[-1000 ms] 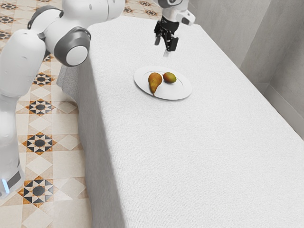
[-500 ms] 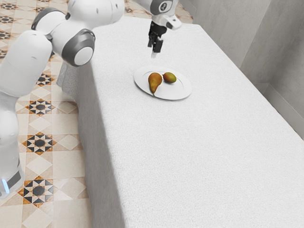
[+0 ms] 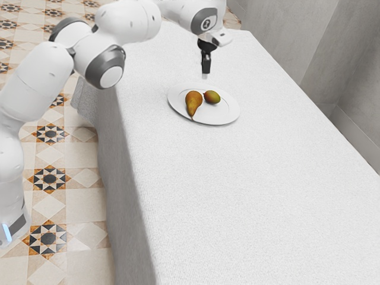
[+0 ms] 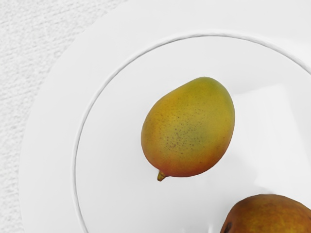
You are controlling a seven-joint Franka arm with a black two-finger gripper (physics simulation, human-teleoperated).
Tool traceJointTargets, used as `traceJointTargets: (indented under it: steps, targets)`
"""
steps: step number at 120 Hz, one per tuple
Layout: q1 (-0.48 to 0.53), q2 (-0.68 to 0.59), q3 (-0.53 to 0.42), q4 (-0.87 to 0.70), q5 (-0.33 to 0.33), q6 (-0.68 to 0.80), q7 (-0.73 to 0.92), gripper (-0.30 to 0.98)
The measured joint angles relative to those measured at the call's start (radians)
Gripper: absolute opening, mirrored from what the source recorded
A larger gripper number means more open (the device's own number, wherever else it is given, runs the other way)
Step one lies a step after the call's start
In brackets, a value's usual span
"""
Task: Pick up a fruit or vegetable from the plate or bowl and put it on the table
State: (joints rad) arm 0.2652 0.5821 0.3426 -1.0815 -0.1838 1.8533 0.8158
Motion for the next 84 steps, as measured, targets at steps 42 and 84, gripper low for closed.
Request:
traceJointTargets:
  steps: [42,84]
  targets:
    - [0.005,0.105,-0.023,0.028,-0.116,0.154,0.04,0.69]
    - [0.022,0.145,-0.044,0.031,-0.145,0.196,0.068,0.69]
